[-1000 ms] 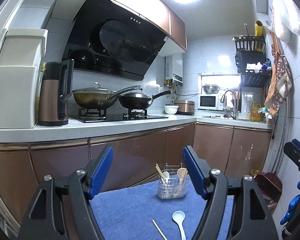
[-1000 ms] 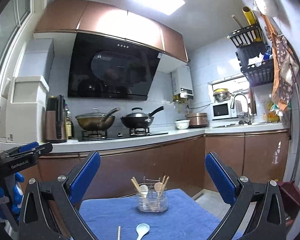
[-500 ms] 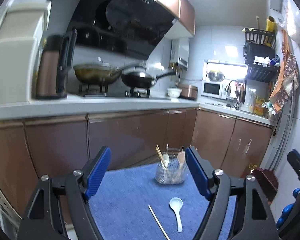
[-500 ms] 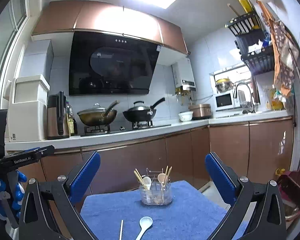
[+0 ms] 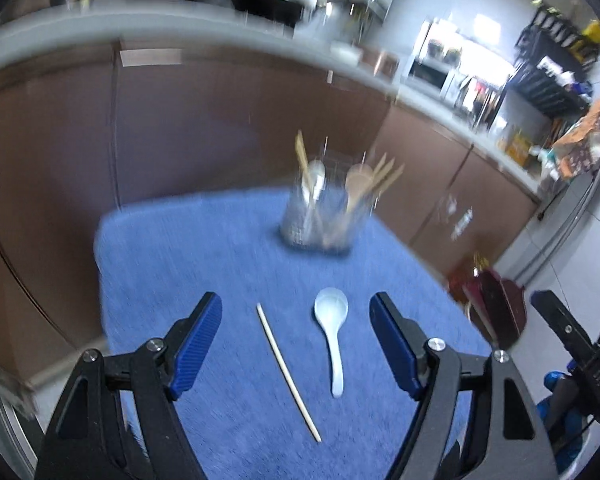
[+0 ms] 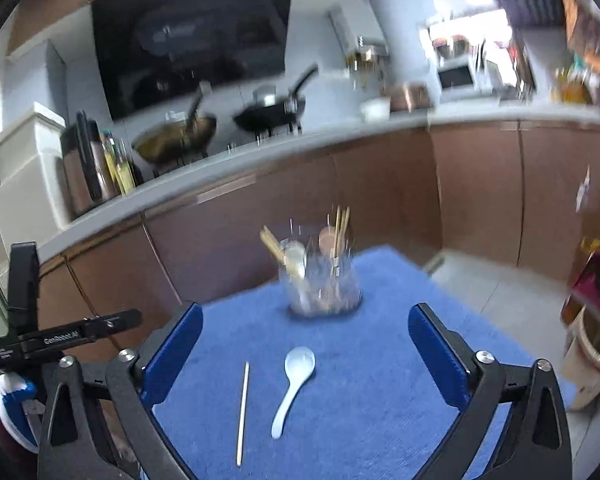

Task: Organize utensils
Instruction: 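Grasp the pale blue spoon with the right tool while the left tool grasps the last chopstick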

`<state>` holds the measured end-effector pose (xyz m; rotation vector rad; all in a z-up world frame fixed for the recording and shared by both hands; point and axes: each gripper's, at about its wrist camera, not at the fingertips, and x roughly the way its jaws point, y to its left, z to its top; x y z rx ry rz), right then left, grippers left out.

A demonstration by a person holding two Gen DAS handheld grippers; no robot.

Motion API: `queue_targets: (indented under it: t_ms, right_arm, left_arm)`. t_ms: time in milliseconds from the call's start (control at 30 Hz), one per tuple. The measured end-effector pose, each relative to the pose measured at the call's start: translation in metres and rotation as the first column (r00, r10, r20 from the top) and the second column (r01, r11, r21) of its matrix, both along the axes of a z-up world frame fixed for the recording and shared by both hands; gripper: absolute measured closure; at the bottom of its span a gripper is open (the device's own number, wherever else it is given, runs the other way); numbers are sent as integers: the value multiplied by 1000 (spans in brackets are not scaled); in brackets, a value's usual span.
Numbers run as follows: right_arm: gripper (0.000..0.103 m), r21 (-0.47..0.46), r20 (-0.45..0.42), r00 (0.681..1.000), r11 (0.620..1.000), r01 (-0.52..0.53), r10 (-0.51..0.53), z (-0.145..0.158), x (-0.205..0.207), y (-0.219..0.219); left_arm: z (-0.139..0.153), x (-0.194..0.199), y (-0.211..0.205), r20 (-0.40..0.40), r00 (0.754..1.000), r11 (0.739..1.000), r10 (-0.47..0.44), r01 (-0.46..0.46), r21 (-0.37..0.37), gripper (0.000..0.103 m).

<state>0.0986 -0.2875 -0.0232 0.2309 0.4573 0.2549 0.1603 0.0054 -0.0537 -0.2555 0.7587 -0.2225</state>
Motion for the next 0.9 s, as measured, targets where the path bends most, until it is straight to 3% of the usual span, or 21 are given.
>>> queue_targets:
  t_ms: [167, 267, 400, 733, 900]
  right_arm:
    - [23, 31, -201, 975, 996, -88, 92, -44, 50, 7]
    - [39, 79, -309, 938, 987, -140, 157, -76, 80, 12]
    - [53, 108, -405, 890, 978, -180, 209, -110, 113, 20]
    - [70, 192, -551, 757, 936, -295, 351, -157, 185, 46]
    - [73, 161, -603, 711, 928, -337, 363, -169, 205, 58]
  left_arm:
    - [-56, 44, -2, -209, 977, 997, -35, 21, -73, 34]
    - [-86, 70, -5, -313, 948, 993, -53, 16, -120, 48]
    - [-112, 95, -6, -403, 913, 987, -60, -5, -158, 61]
    - [-154, 140, -11, -533, 844, 987, -55, -36, -157, 77]
    - [-160, 154, -14, -549, 834, 990, -57, -23, -136, 85]
